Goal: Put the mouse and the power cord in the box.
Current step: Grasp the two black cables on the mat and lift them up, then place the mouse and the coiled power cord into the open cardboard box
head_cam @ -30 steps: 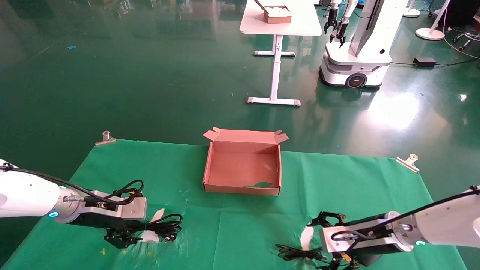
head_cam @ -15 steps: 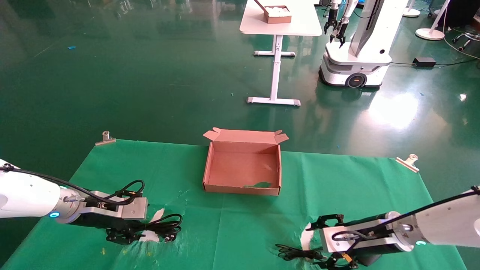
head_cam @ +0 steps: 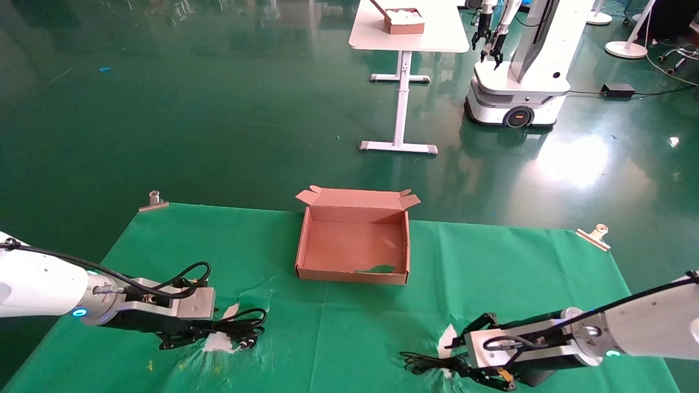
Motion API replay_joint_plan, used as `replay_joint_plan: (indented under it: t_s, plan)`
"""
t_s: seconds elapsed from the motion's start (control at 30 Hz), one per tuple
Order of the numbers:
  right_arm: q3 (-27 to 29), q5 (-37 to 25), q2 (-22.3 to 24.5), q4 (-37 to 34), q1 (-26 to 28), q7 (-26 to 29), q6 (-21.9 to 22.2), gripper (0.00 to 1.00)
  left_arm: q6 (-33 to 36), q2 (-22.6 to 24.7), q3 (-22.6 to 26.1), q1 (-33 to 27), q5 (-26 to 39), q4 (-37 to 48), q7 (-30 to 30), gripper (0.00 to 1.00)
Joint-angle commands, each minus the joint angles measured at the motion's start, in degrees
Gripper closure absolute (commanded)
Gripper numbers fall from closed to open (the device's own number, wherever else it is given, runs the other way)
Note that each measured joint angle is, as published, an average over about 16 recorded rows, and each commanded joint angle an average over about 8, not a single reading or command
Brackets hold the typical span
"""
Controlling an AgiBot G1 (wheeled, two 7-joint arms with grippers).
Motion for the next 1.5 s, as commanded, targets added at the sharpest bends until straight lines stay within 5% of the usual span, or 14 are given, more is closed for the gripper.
replay_joint_plan:
  t_s: [0.03,0.6,0.83,1.0,1.3,1.5]
  plan:
    - [0.0,0.0,0.0,0.0,0.0,0.0,0.0,1.00,0.0,0.0,0.0,0.0,0.0,0.0,0.0,1.00]
    - [2.9,4.2,2.4,0.0,0.3,-0.5,-1.8,1.00,4.0,-1.2,-2.3,-2.4,-3.5,1.2,-2.2,1.00]
    - [7.6,10.9,8.5,2.3,4.1,-1.8,-5.4,1.00,7.1,-2.3,-8.4,-9.0,-12.2,5.2,-12.1,1.00]
    - [8.9,12.5,8.6,5.4,8.6,-0.4,-5.2,1.00,4.1,0.1,-11.9,-13.4,-17.4,7.0,-19.9,1.00]
    - [9.9,14.2,-2.6,5.0,10.3,-0.6,2.4,1.00,-4.0,4.0,-13.8,-19.4,-20.0,5.6,-24.4,1.00]
    - [9.9,13.9,-10.5,0.1,7.3,-2.3,15.4,1.00,-3.2,3.0,-12.6,-21.1,-18.3,5.2,-23.7,1.00]
